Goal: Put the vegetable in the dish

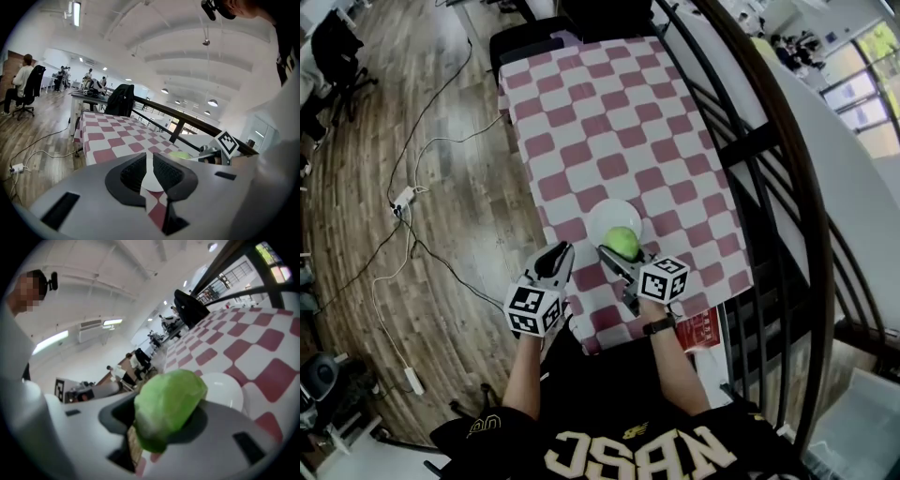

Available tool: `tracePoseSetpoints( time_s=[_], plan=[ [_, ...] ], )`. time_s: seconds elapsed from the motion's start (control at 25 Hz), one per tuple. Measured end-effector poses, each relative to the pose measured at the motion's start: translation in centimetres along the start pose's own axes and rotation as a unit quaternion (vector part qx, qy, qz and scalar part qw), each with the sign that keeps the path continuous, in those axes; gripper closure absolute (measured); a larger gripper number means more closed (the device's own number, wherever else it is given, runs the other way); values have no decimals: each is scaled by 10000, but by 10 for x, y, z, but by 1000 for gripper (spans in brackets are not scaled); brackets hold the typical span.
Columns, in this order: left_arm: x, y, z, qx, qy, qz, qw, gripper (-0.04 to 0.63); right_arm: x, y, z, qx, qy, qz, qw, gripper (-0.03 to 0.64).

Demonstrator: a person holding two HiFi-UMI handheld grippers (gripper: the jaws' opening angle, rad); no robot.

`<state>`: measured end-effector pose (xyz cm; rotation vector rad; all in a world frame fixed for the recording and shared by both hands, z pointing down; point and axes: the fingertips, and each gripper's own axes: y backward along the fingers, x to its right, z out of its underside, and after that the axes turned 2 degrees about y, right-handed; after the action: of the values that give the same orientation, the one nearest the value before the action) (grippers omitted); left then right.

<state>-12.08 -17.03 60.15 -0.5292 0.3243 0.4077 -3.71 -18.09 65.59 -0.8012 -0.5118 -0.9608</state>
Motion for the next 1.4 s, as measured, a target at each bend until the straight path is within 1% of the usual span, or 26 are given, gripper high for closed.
tracePoseSetpoints(
  time_s=[0.08,0.12,0.16,0.2,0.24,0.28,0.32,0.4,0.48,0.56,0.64,0.72,0.8,0.92,1.0,1.04,1.08,1.16,1.2,1.24,1.32,1.4],
  plan=[
    [-1,-13,9,-283,-305,252,9988,534,4,-4,-7,88,-240,-395,9989,431],
    [2,-18,14,-423,-507,512,9965,534,3,-5,-11,138,-371,-655,9971,431],
    [10,-22,18,-538,-738,873,9920,525,1,-6,-15,194,-505,-945,9941,432],
    [19,-27,21,-631,-975,1283,9849,446,-2,-6,-21,253,-641,-1255,9897,432],
    [29,-32,23,-719,-1185,1658,9764,343,-5,-6,-27,309,-786,-1575,9839,433],
    [37,-36,24,-803,-1370,1949,9679,277,-9,-4,-32,358,-937,-1889,9769,433],
    [44,-39,23,-868,-1548,2155,9602,228,-13,-2,-36,392,-1075,-2180,9692,431],
    [57,-46,18,-947,-1930,2427,9460,176,-21,2,-41,408,-1249,-2655,9551,433],
    [66,-56,16,-1062,-2316,2672,9293,148,-27,4,-46,367,-1288,-3008,9442,433],
    [70,-67,20,-1215,-2640,2850,9134,130,-33,5,-48,267,-1231,-3244,9375,433],
    [72,-75,27,-1303,-2855,2992,9011,129,-37,7,-46,156,-1115,-3348,9355,433],
    [78,-77,30,-1289,-3010,3199,8891,127,-38,9,-43,104,-1050,-3373,9355,433],
    [84,-77,31,-1251,-3070,3383,8807,131,-38,10,-42,83,-1038,-3393,9349,433],
    [88,-79,35,-1320,-3003,3569,8746,132,-36,10,-38,8,-1023,-3424,9340,431],
    [87,-81,38,-1400,-3044,3597,8709,134,-33,9,-36,-15,-1032,-3406,9345,431],
    [87,-82,39,-1442,-3049,3591,8703,140,-32,8,-36,-9,-1025,-3396,9350,432],
    [86,-83,39,-1473,-3029,3579,8709,144,-32,8,-36,14,-979,-3378,9361,432],
    [85,-87,37,-1464,-2910,3560,8759,149,-30,8,-38,99,-715,-3265,9424,428],
    [85,-90,35,-1444,-2828,3551,8792,151,-27,8,-38,117,-557,-3157,9472,412],
    [85,-93,34,-1437,-2760,3534,8822,152,-23,7,-37,80,-434,-3023,9522,376],
    [83,-97,39,-1504,-2723,3464,8850,153,-11,8,-29,-134,-265,-2728,9616,332],
    [79,-97,46,-1599,-2726,3392,8861,153,1,15,-22,-352,-89,-2487,9679,310]
  ],
)
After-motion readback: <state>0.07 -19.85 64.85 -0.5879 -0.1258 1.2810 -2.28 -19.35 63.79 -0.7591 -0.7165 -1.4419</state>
